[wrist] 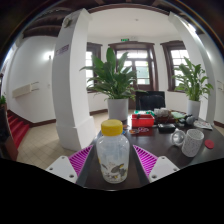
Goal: Pour water
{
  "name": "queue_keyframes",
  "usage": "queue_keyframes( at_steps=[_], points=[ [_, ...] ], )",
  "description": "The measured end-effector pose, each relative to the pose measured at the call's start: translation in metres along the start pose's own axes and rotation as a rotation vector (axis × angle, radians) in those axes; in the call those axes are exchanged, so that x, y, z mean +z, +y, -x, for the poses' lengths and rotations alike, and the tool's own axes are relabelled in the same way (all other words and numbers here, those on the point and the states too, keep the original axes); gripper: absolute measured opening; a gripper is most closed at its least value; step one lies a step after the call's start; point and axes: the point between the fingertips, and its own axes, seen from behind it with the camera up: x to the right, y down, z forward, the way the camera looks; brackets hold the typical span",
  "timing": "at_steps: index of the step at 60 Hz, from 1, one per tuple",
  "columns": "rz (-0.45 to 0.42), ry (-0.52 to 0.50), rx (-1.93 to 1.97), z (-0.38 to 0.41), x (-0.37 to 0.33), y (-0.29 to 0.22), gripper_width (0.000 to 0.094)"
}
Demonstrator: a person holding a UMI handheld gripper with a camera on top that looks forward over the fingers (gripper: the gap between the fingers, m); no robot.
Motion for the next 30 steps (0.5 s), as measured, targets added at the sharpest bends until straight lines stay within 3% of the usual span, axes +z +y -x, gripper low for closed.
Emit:
queue_keyframes(
  at_steps=[6,8,22,30],
  points=[
    [0.015,0.023,-0.008,-0.005,0.019,0.009,0.0725],
    [0.017,0.026,-0.014,-0.004,0.023,0.01,0.0576],
    [-0.031,0.014,0.036,-0.004,0.029,0.004,0.0447],
    [-0.032,0.016,0.056,-0.003,0.025,0.005,0.0444]
  ],
)
